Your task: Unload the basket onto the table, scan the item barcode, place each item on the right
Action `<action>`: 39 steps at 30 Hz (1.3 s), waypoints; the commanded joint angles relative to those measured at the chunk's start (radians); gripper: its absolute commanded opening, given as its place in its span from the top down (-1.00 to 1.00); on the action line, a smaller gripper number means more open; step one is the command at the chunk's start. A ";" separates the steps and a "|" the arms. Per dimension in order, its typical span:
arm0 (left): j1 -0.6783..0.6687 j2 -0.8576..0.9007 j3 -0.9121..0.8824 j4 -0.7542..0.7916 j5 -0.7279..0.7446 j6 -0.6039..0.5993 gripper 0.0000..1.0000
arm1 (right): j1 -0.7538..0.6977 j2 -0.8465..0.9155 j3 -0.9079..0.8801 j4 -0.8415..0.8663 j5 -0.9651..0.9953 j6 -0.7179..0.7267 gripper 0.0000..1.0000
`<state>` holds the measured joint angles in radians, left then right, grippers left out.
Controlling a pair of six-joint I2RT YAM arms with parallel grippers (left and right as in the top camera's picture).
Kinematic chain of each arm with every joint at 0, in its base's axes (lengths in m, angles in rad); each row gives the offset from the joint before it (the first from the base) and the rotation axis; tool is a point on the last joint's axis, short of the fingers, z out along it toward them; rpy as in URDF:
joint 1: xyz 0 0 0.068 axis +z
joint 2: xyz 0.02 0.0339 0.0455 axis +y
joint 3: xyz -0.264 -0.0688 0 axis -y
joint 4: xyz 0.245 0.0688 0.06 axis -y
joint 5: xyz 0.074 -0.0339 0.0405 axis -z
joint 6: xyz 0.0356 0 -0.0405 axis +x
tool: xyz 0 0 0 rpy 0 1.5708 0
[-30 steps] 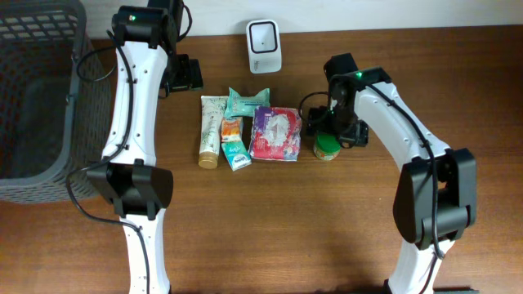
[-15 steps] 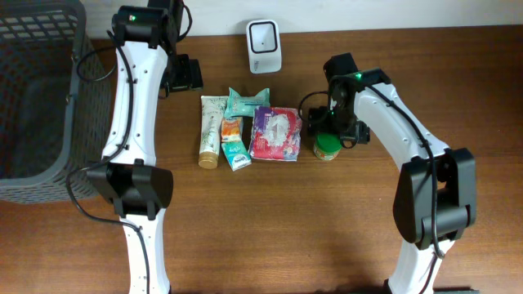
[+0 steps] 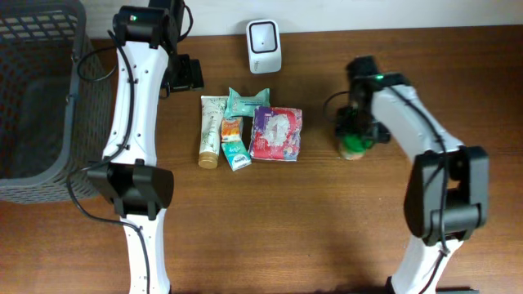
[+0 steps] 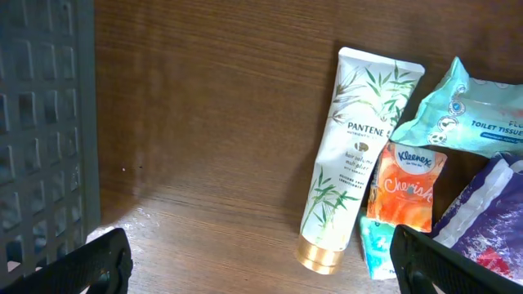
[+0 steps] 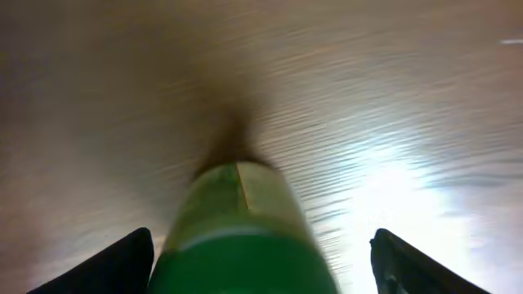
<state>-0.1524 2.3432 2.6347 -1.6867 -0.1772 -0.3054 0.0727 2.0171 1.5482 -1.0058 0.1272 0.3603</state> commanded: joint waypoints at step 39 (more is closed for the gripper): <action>-0.008 -0.008 -0.002 -0.001 -0.014 0.015 -0.98 | 0.215 0.120 0.064 0.100 -0.601 -0.093 0.74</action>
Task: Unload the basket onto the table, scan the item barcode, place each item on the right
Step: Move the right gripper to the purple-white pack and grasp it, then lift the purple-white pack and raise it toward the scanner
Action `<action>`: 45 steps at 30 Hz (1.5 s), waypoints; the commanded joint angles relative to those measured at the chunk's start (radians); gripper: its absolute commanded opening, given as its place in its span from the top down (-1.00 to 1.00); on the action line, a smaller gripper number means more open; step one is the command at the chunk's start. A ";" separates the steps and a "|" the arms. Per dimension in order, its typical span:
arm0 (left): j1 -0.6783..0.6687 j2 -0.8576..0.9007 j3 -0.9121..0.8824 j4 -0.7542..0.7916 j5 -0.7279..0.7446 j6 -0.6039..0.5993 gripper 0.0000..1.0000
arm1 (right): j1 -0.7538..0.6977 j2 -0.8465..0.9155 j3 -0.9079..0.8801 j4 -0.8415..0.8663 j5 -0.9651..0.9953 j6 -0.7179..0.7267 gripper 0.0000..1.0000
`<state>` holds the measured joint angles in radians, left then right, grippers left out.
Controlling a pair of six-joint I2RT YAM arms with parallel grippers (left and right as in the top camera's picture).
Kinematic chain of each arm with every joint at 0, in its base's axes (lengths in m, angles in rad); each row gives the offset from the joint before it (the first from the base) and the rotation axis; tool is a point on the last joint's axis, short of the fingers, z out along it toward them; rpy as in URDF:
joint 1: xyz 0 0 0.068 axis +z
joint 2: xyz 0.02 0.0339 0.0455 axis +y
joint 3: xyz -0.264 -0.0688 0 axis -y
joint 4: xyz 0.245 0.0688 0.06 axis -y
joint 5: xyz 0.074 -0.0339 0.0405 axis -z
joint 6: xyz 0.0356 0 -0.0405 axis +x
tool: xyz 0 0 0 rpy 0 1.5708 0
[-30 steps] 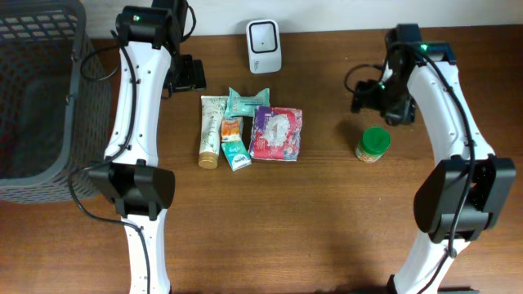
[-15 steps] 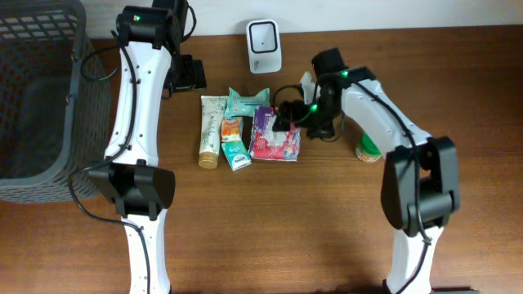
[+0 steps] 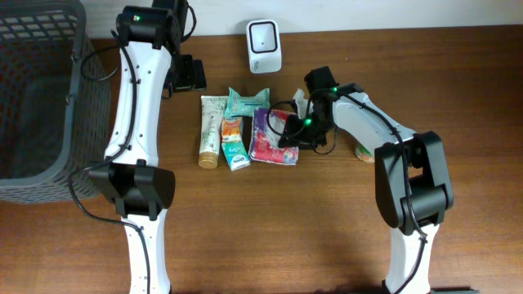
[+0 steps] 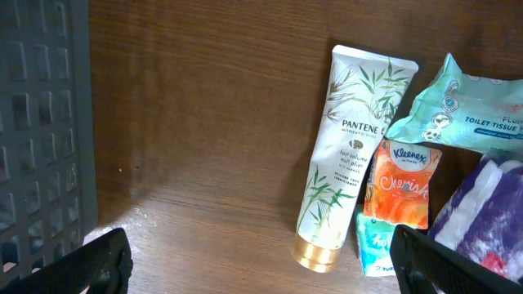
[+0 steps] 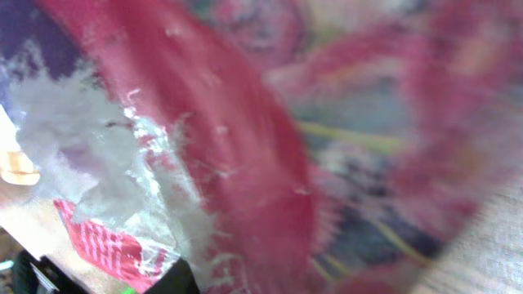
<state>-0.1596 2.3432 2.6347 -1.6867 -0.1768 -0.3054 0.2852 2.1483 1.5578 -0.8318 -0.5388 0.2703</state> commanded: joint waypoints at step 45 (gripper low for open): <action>-0.001 -0.008 -0.002 -0.001 -0.014 0.015 -0.98 | -0.013 0.085 0.363 -0.487 0.193 -0.212 -0.96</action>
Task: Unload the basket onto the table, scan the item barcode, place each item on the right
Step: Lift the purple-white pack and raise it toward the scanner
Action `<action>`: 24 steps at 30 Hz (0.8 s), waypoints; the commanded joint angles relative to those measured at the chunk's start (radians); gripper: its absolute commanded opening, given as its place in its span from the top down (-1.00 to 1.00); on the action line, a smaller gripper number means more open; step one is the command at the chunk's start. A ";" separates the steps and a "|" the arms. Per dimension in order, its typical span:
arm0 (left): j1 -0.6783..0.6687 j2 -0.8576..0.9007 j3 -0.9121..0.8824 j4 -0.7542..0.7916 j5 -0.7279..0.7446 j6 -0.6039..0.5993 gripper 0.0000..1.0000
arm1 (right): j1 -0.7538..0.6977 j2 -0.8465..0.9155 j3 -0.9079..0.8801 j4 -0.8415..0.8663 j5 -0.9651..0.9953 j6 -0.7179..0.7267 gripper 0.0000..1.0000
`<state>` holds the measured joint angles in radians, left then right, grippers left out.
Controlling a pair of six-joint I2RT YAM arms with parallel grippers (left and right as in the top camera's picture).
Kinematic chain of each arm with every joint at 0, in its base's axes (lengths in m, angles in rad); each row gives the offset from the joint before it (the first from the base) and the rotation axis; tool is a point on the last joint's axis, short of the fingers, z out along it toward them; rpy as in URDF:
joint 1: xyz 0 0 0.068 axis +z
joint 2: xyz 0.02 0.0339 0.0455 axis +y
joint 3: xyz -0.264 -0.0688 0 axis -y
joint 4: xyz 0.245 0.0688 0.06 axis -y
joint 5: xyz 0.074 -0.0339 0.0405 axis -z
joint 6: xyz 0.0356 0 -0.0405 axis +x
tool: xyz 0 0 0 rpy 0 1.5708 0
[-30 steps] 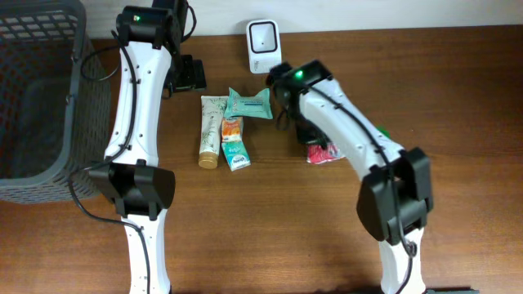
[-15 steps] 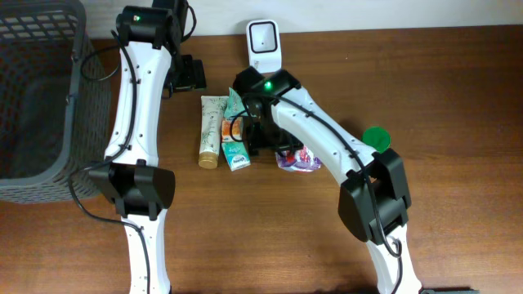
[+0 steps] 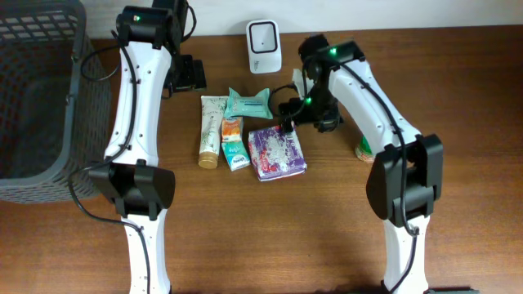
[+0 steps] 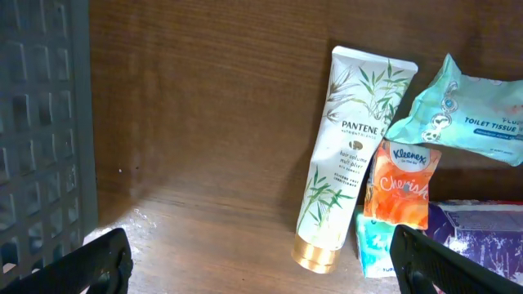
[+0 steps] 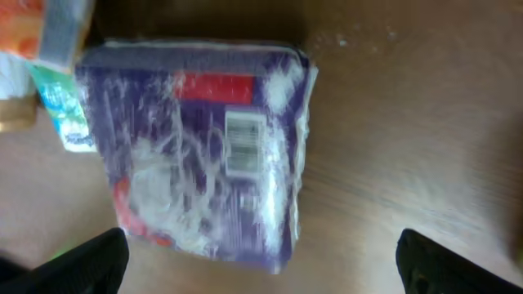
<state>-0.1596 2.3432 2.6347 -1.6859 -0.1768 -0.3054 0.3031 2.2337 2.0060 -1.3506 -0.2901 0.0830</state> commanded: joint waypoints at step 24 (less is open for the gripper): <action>-0.001 -0.008 -0.002 -0.002 -0.014 0.015 -0.98 | 0.023 -0.054 0.164 -0.185 0.595 0.311 0.92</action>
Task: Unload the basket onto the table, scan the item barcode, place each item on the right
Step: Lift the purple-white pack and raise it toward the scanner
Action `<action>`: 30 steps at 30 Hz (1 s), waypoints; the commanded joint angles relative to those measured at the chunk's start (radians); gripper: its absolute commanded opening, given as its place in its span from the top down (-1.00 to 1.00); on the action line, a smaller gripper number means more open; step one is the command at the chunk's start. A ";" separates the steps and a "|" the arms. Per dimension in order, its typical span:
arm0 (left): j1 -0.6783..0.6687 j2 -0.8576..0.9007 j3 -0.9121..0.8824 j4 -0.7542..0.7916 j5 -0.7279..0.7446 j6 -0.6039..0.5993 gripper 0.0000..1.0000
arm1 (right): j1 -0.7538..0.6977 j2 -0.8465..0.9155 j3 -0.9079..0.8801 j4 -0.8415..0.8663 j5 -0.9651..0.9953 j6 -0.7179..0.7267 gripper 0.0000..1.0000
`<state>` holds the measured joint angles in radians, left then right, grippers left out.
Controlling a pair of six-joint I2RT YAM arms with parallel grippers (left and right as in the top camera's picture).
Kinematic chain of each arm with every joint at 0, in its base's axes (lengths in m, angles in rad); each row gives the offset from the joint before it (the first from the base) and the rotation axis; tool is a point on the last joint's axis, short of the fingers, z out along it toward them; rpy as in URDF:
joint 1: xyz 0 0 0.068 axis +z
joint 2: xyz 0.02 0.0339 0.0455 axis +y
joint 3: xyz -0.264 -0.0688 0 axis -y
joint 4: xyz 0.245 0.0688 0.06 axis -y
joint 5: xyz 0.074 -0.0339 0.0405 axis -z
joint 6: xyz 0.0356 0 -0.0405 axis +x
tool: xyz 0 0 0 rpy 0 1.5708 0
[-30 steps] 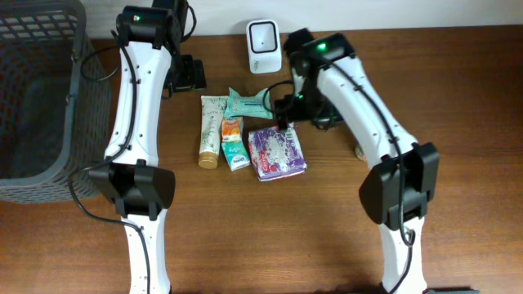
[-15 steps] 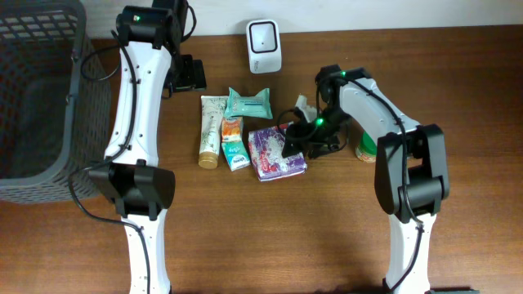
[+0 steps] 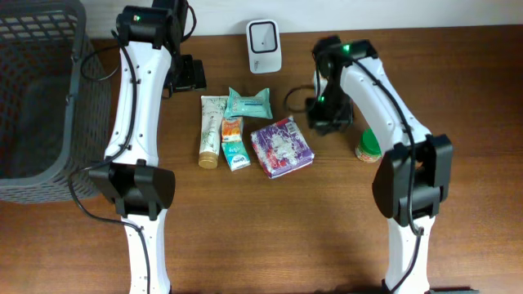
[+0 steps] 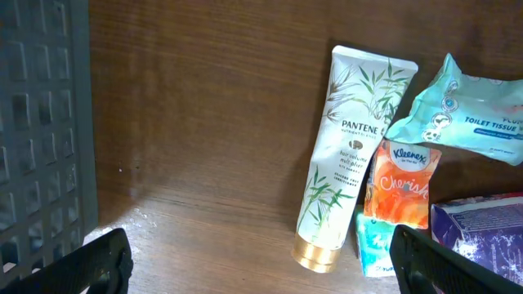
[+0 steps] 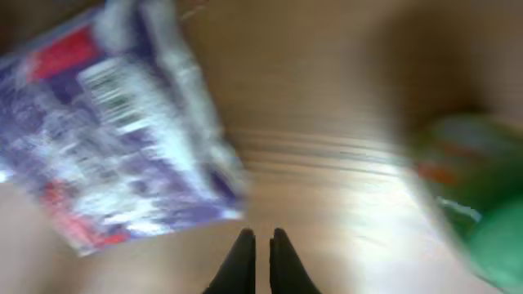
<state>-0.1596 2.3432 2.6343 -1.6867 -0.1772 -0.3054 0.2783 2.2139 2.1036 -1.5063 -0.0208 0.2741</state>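
Observation:
The purple packet (image 3: 281, 146) lies flat at the table's middle, its white barcode label (image 5: 114, 90) facing up. The white scanner (image 3: 264, 35) stands at the back edge. My right gripper (image 3: 327, 121) hovers just right of the packet, between it and the green bottle (image 3: 369, 145). Its fingertips (image 5: 261, 241) are shut together with nothing between them; that view is blurred. My left gripper (image 4: 261, 261) is wide open and empty over bare wood left of the Pantene tube (image 4: 347, 163).
Left of the packet lie the Pantene tube (image 3: 212, 129), a teal wipes pack (image 3: 248, 101), an orange Kleenex pack (image 3: 232, 129) and a small teal pack (image 3: 236, 153). A dark mesh basket (image 3: 33, 98) fills the far left.
My right gripper stood open above the purple packet and is now shut, further right toward the green bottle. The packet has turned slightly. The left arm has not moved.
My right gripper was first open around the green bottle at the right. Then it was at the purple packet, pink face up, the bottle left standing. Later the packet lay barcode side up under the open gripper, which is now shut beside it.

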 commanded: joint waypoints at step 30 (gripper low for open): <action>-0.001 -0.008 -0.002 -0.001 -0.014 0.015 -0.98 | -0.150 0.058 -0.463 0.406 -0.825 -0.413 0.92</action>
<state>-0.1596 2.3432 2.6343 -1.6871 -0.1772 -0.3054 0.1314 2.2787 1.6314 -1.1099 -0.8322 -0.1848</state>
